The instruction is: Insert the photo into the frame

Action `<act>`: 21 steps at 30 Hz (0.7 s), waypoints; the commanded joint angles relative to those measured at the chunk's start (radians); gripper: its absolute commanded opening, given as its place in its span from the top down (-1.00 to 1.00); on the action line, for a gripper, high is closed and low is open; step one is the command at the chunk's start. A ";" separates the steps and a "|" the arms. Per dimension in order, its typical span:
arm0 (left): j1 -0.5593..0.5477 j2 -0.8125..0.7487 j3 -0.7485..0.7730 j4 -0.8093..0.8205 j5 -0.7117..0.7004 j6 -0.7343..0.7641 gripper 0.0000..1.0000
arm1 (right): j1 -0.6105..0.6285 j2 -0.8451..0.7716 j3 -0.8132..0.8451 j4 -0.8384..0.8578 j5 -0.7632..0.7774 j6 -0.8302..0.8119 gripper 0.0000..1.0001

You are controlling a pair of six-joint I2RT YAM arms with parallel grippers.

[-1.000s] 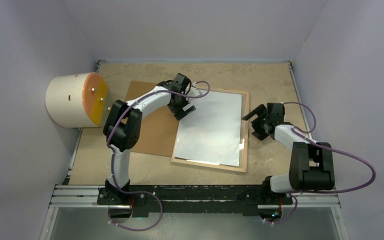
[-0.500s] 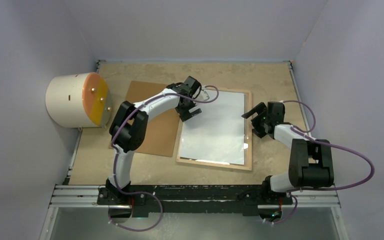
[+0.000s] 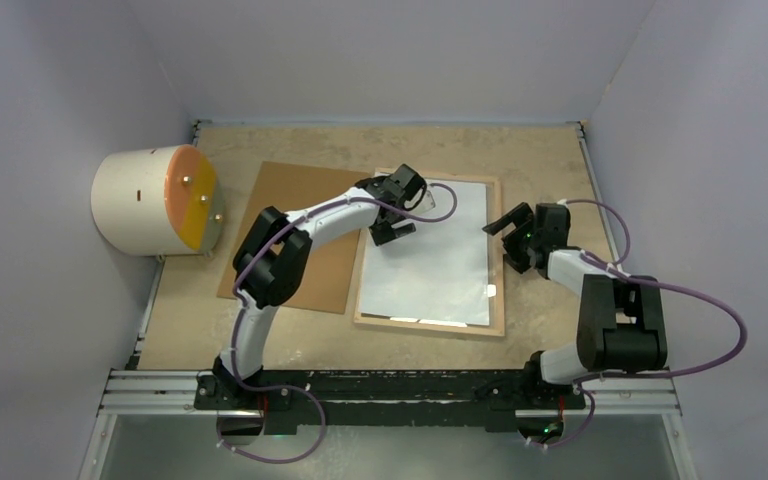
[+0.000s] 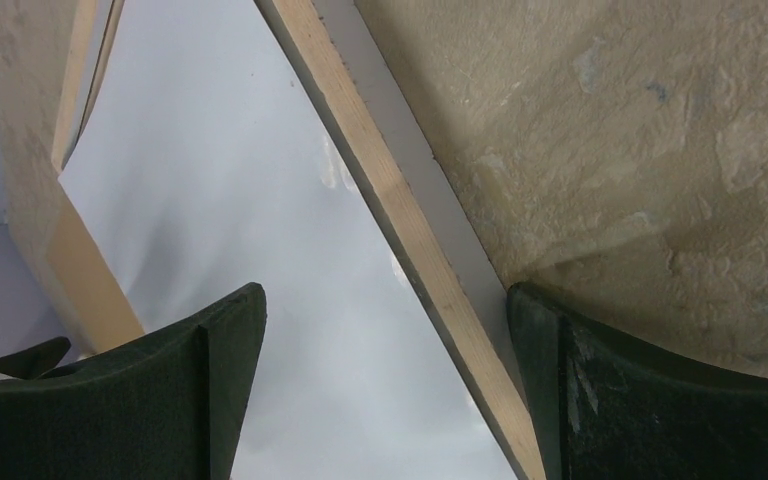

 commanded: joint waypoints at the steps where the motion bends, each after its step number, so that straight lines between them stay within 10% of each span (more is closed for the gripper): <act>1: -0.009 0.034 0.066 -0.005 0.065 -0.035 -0.89 | 0.013 0.064 -0.056 -0.083 -0.042 -0.018 -0.85; 12: 0.005 -0.005 0.134 -0.096 0.189 -0.054 -0.90 | -0.001 -0.016 -0.037 -0.149 0.008 -0.048 -0.85; 21: 0.264 -0.119 0.257 -0.232 0.378 -0.087 -0.94 | 0.115 -0.192 0.180 -0.279 0.168 -0.171 -0.52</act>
